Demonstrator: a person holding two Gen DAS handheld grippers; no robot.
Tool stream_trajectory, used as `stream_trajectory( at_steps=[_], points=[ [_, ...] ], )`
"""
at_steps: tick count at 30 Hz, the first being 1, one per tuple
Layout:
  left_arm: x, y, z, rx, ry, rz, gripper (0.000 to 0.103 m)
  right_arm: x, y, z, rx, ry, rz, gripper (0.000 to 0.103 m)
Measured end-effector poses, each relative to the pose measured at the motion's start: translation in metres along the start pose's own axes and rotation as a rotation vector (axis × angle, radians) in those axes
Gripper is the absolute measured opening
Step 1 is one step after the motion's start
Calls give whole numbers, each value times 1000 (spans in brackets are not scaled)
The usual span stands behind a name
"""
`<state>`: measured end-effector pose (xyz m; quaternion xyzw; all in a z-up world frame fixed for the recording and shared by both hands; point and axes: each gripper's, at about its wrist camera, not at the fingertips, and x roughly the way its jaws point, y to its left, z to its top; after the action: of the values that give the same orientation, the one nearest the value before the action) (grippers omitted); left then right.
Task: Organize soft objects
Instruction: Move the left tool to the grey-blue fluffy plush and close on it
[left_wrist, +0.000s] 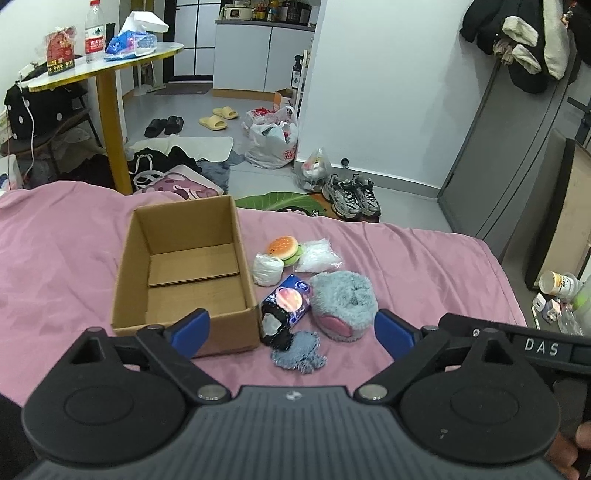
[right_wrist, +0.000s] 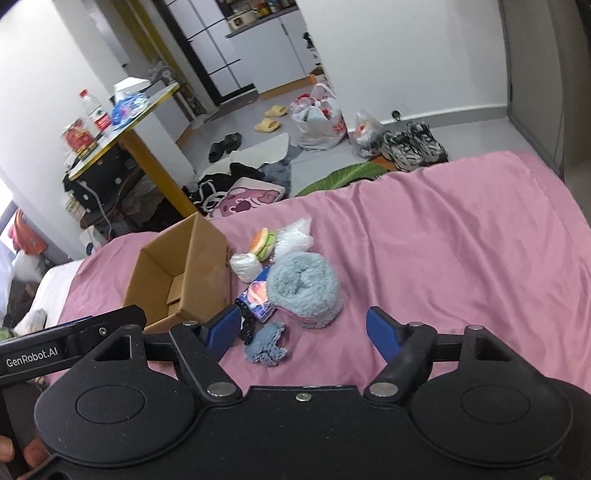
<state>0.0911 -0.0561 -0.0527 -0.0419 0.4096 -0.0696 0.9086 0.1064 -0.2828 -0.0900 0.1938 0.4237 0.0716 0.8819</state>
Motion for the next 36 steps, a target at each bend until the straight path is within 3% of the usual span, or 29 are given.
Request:
stream_trajectory(
  at_steps=[3, 8, 12, 20, 24, 36],
  points=[
    [15, -4, 5, -6, 13, 2, 95, 15, -8, 4, 58, 33, 15, 65],
    [42, -7, 12, -26, 50, -30, 78, 33, -15, 9, 88, 49, 24, 60],
    [63, -8, 15, -52, 85, -47, 72, 49, -24, 10, 131, 76, 31, 53],
    [102, -13, 17, -88, 154, -64, 56, 70, -36, 11, 203, 70, 55, 53],
    [121, -13, 17, -108, 173, -80, 51, 89, -39, 9, 234, 87, 76, 38],
    [170, -9, 15, -162, 259, -113, 46, 116, -47, 11, 270, 148, 69, 38]
  ],
)
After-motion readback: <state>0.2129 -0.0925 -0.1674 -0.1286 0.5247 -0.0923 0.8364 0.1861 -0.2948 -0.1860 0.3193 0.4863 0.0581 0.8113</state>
